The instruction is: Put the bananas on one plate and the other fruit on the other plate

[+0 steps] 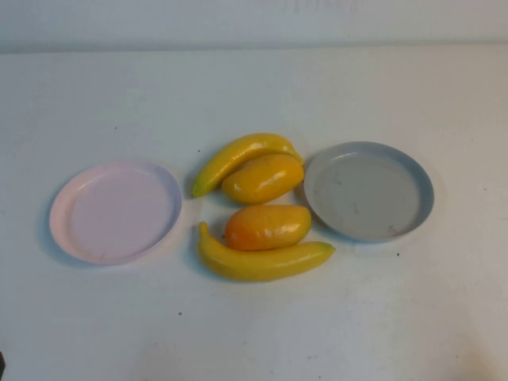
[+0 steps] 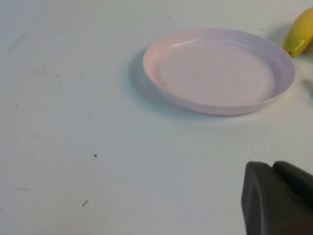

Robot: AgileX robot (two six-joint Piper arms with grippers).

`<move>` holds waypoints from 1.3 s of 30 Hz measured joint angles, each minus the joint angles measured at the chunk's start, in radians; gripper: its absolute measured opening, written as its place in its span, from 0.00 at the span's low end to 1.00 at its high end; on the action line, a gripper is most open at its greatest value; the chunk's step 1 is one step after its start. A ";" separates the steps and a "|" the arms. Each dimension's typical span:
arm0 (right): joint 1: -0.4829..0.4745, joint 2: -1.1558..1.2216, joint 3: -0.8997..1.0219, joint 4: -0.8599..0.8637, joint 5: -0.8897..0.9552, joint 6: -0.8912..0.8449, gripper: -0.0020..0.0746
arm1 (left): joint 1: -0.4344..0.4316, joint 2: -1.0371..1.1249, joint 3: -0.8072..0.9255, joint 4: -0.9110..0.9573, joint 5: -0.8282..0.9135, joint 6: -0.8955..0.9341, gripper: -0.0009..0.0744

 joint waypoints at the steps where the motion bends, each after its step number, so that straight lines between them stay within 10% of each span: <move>1: 0.000 0.000 0.000 0.000 0.000 0.000 0.01 | 0.000 0.000 0.000 0.000 0.000 0.000 0.01; 21: 0.000 0.000 0.000 0.000 0.000 0.000 0.01 | 0.000 0.000 0.000 -0.008 -0.003 0.000 0.01; 39: 0.000 0.000 0.000 0.000 0.000 0.000 0.01 | 0.000 0.000 0.000 -0.412 -0.265 -0.114 0.01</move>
